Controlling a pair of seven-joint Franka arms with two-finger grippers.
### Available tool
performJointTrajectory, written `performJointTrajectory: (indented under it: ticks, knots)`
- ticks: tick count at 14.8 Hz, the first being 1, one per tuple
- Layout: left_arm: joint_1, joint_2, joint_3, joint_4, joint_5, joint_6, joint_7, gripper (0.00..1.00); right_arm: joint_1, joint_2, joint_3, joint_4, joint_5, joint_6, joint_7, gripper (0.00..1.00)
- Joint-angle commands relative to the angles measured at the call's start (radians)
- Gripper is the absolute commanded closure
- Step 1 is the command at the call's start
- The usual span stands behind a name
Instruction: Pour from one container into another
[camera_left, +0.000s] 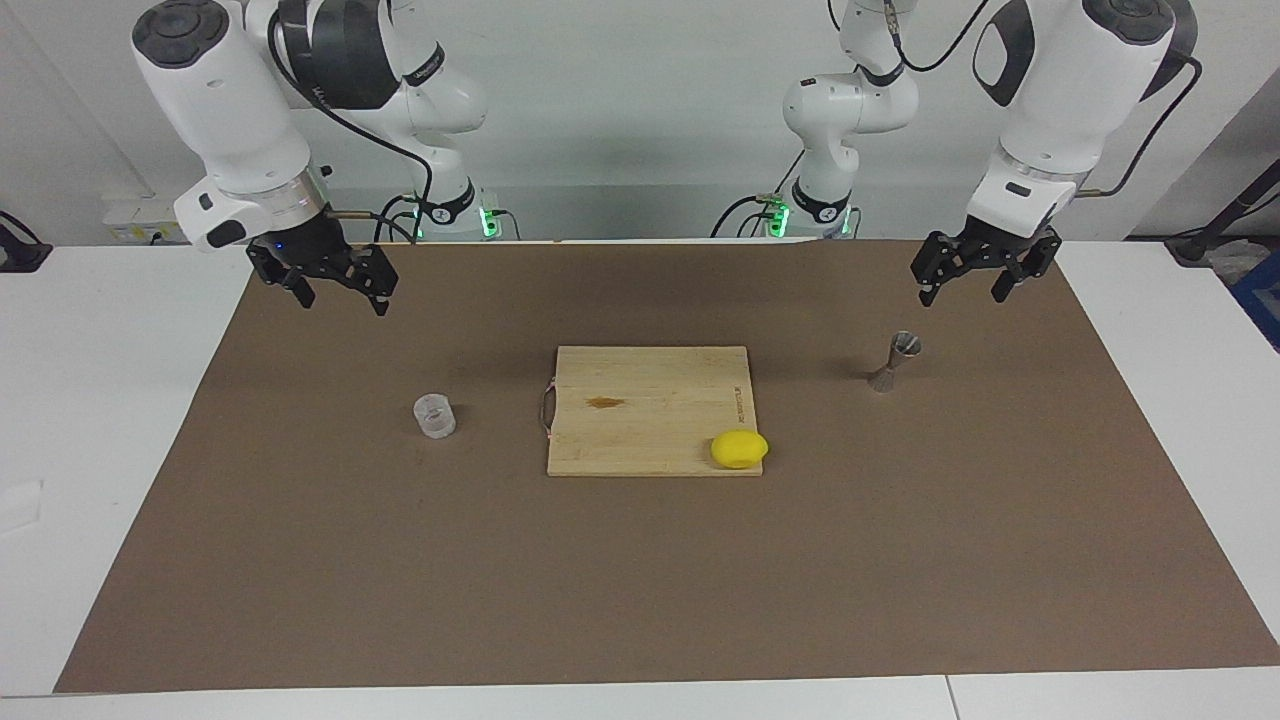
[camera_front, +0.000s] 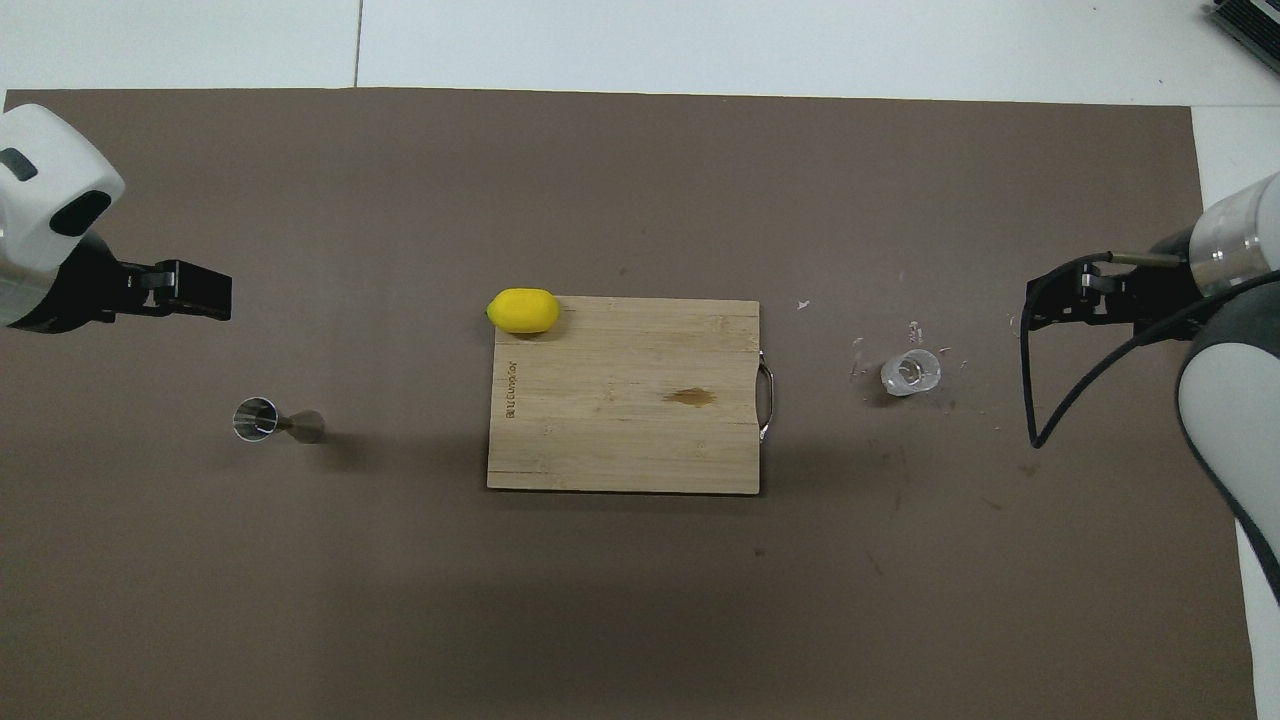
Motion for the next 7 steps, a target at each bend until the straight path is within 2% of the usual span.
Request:
performJointTrajectory:
  ticks: [1, 7]
  knots:
    - [-0.011, -0.007, 0.006, -0.011, 0.021, 0.02, -0.013, 0.0, -0.007, -0.024, 0.005, -0.025, -0.005, 0.007, 0.014, 0.0]
    - [-0.004, -0.006, 0.006, -0.011, 0.021, 0.02, -0.013, 0.0, -0.007, -0.024, 0.005, -0.025, -0.005, 0.007, 0.014, 0.0]
